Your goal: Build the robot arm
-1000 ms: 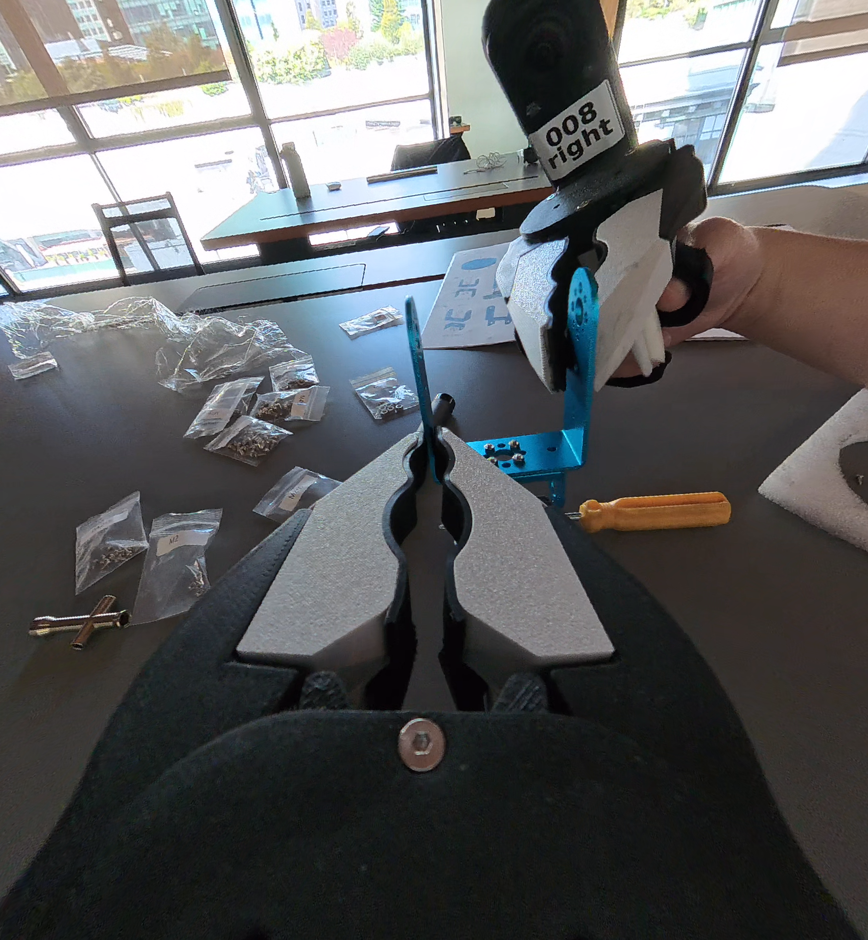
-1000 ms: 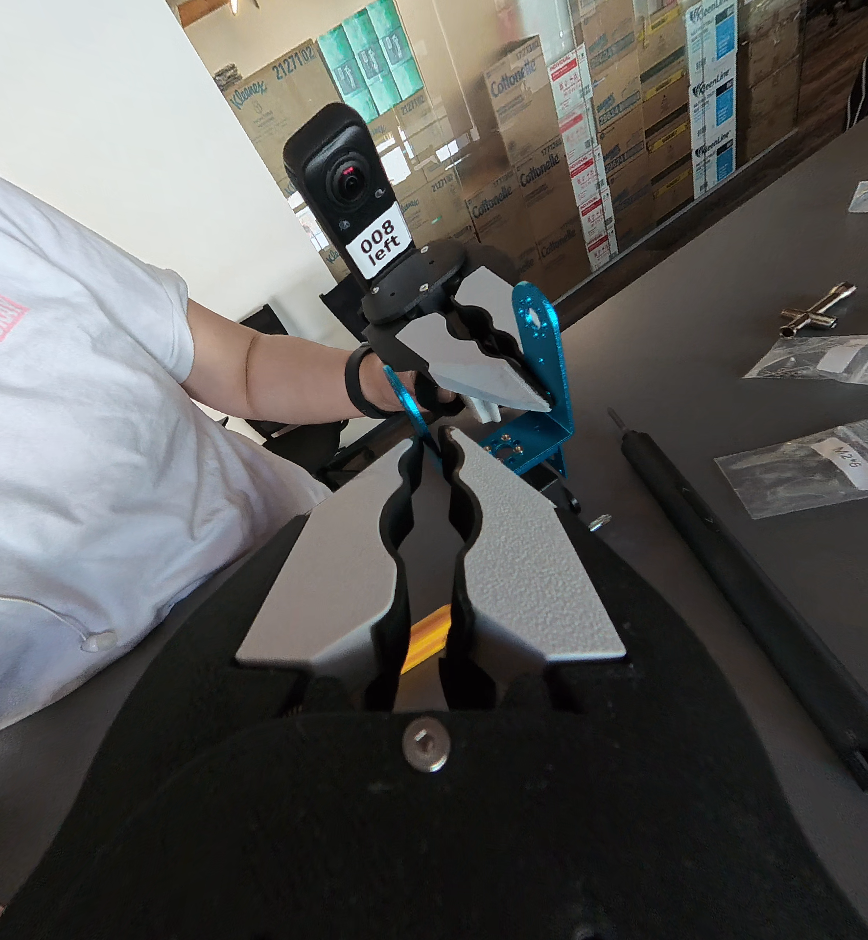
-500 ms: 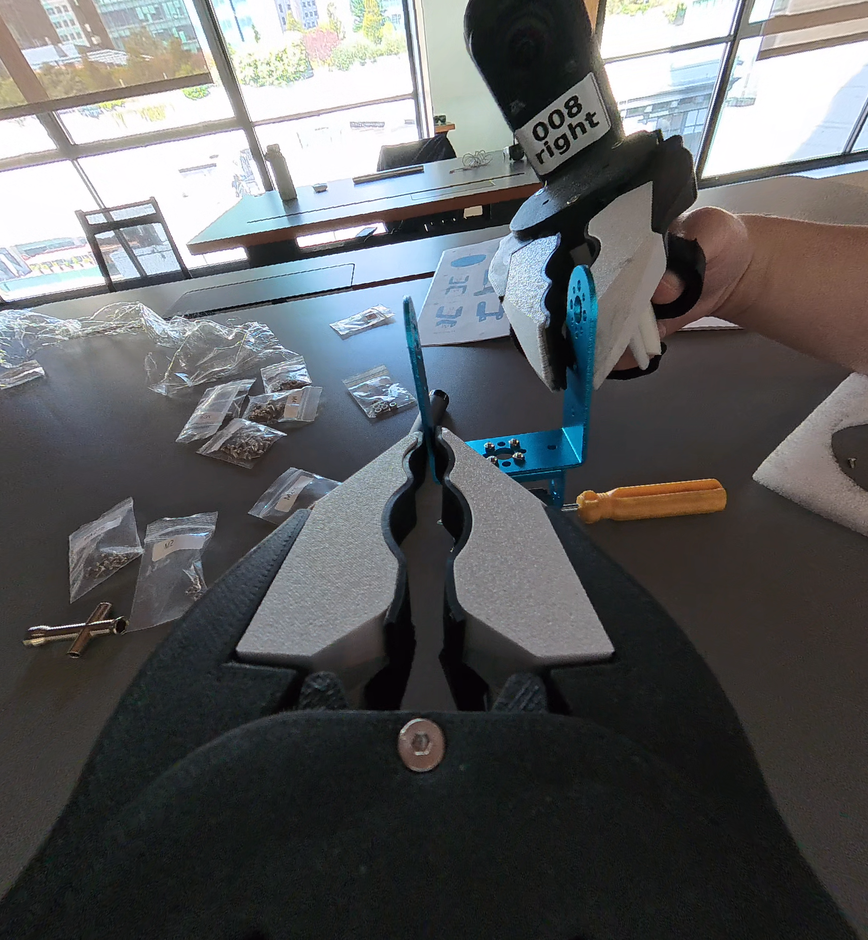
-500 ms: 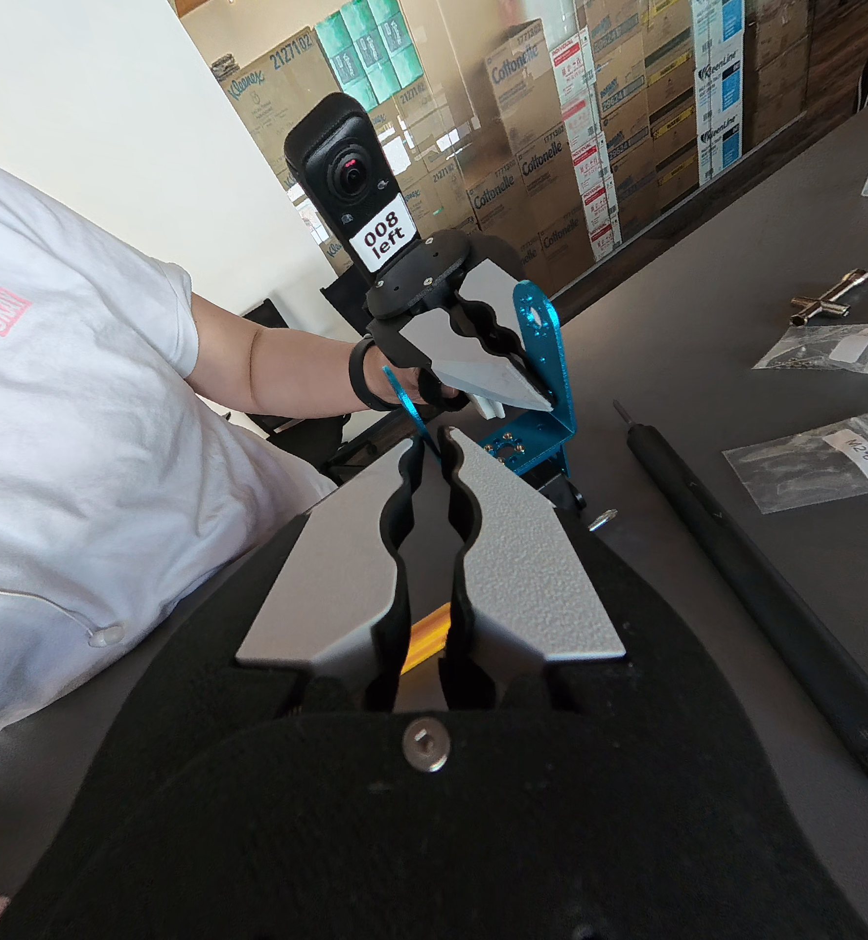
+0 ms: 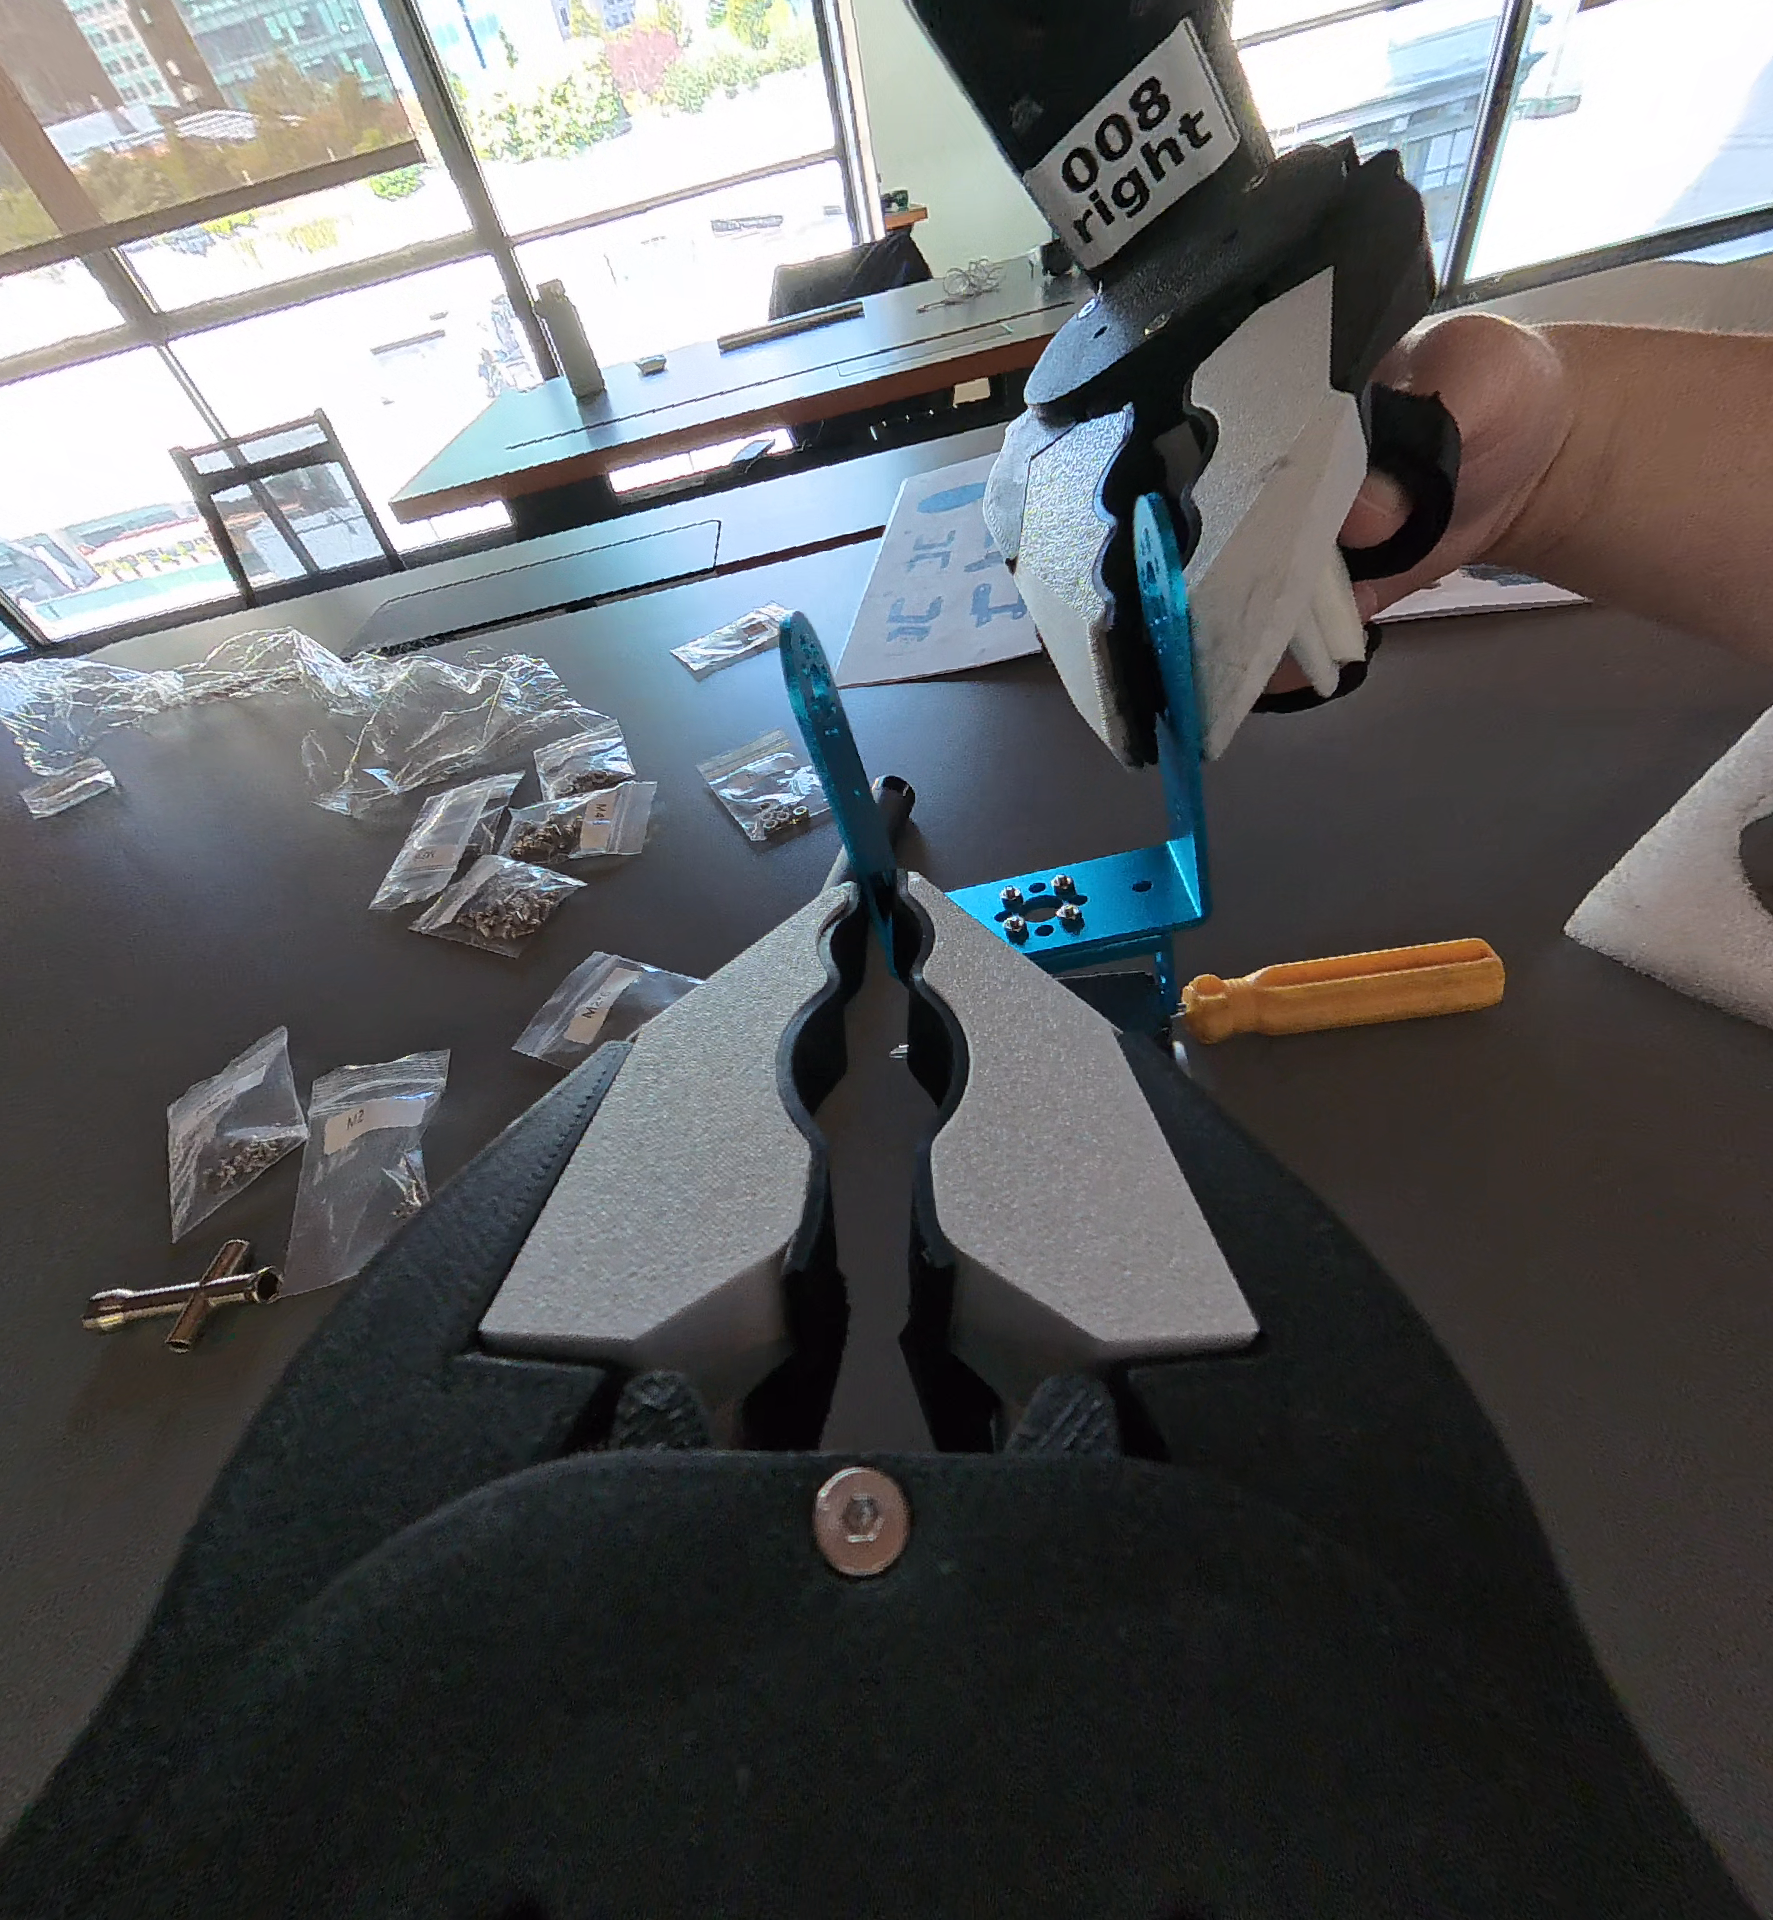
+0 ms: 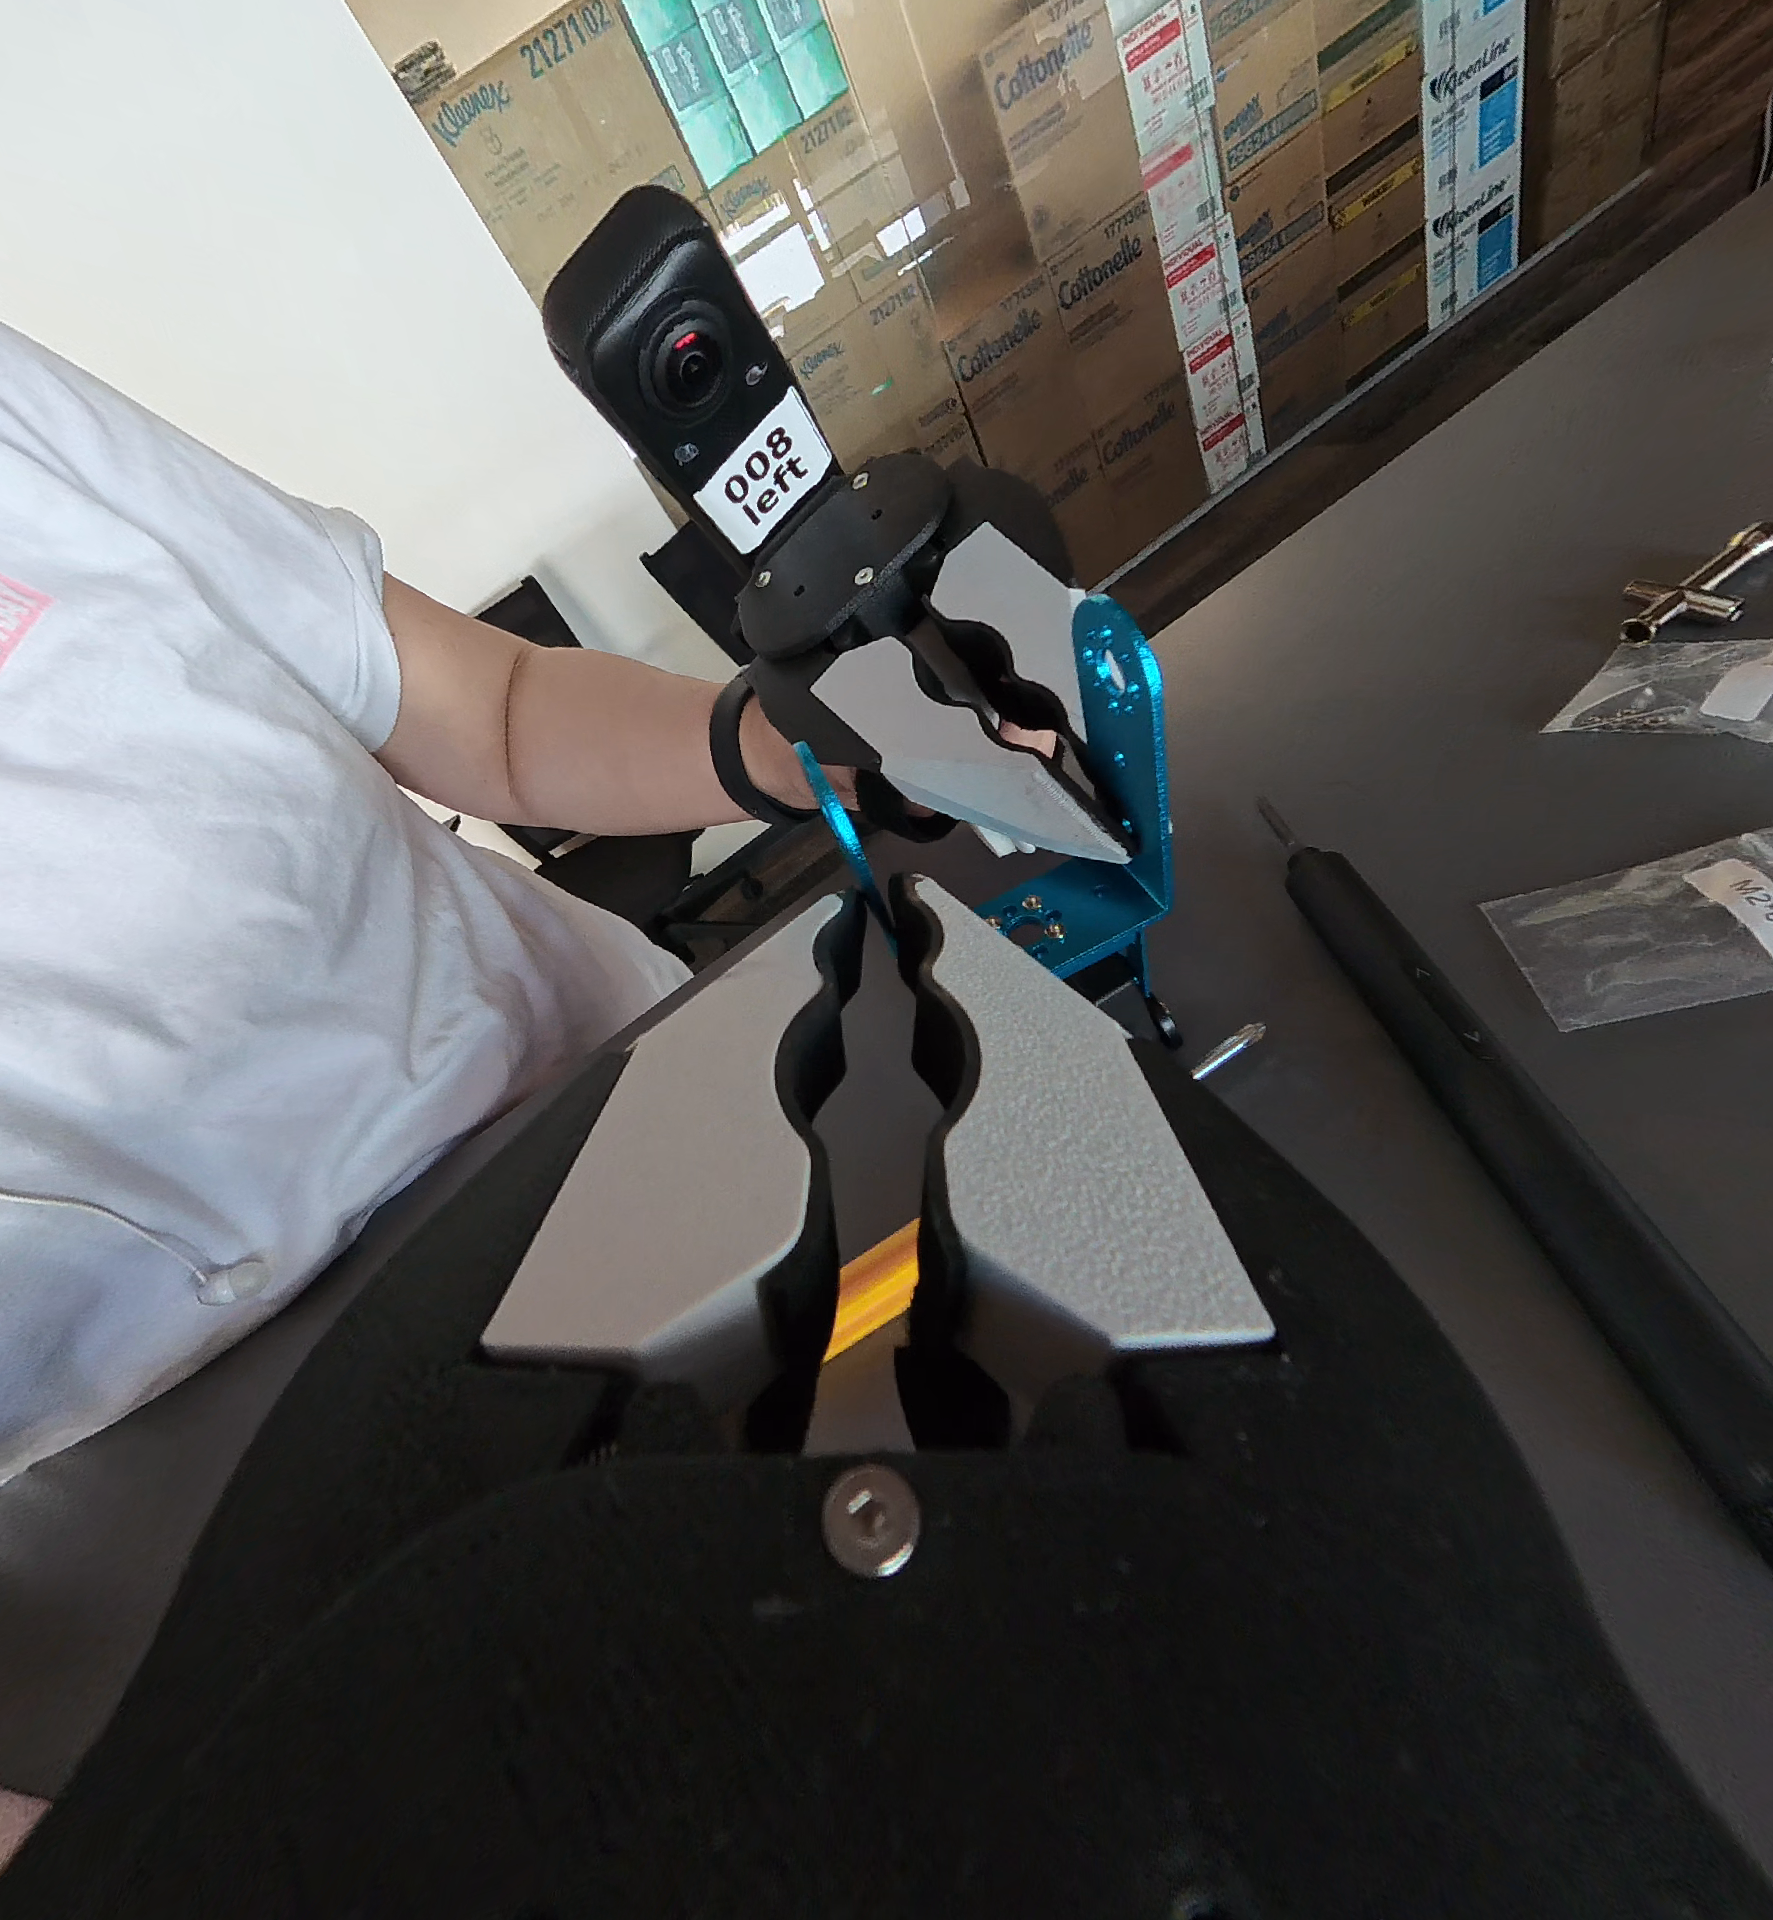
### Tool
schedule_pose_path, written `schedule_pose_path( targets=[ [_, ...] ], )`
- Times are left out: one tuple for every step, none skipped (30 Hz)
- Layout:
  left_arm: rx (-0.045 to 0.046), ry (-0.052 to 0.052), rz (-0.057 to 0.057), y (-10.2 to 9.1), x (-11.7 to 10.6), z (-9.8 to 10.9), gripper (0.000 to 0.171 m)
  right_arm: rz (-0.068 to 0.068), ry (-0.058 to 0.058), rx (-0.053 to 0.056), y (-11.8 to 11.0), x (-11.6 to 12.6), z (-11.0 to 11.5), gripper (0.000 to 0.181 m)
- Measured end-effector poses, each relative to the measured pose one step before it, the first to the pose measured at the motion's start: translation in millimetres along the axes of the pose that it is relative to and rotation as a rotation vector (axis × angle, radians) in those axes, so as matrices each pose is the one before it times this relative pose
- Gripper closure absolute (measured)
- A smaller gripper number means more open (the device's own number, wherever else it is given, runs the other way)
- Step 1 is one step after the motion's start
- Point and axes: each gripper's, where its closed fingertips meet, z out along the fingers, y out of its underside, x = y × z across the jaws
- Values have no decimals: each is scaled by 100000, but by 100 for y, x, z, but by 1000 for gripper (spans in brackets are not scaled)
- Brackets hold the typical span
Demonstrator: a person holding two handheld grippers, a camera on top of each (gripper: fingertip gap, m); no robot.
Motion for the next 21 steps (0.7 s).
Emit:
schedule_pose_path(
  targets=[
    [-135,-227,583,23,20,-17,168,198,83,113,-5,18,-39,176],
    [-76,-436,816,12,1,-30,168,-92,296,111,1,24,-14,176],
    [-51,-598,702,18,-12,-26,168,-165,730,93,-9,81,12,175],
    [-31,-707,593,4,-21,-28,168,-81,761,198,-28,58,-16,175],
    [74,-648,341,-10,-31,-35,168,294,1034,402,-54,89,-60,173],
    [286,-635,182,-41,-43,-36,169,1349,1887,1756,-265,179,-127,168],
    [45,-537,154,-18,-19,-16,169,2731,1739,4006,-603,26,-182,156],
    [135,-284,-26,-45,12,-20,169,3279,1134,4721,-633,-283,-244,149],
    [425,-38,-558,-80,44,-32,169,3172,4046,3789,-407,-35,-264,148],
    [471,-23,-757,-95,48,-28,170,1771,7496,1678,-23,294,-228,145],
    [670,-49,-473,-117,63,-32,170,-453,8655,1284,191,269,-116,138],
    [1122,36,230,-166,90,-44,170,-1093,10512,2577,154,412,-97,133],
    [352,-283,466,-37,25,-49,170,-786,8471,3195,127,-7,-3,121],
    [281,-330,561,-34,26,-38,170,-1184,5642,1460,456,-482,108,116],
    [455,-115,574,-52,48,-54,170,2,7659,-133,662,-70,116,115],
    [469,4,414,-61,55,-50,170,-96,5676,803,449,-265,177,113],
    [231,-55,254,-25,24,-36,171,379,4566,1089,261,-256,208,116],
    [142,-32,126,-7,8,-35,171,916,6206,1589,51,217,177,120],
    [181,59,70,-11,15,-29,171,-503,4103,1986,-89,70,264,123],
    [108,139,-59,-16,12,-32,170,-624,4696,731,50,306,310,129],
    [134,258,-160,-7,19,-23,171,-833,5068,-629,241,430,367,132]
  ],
)
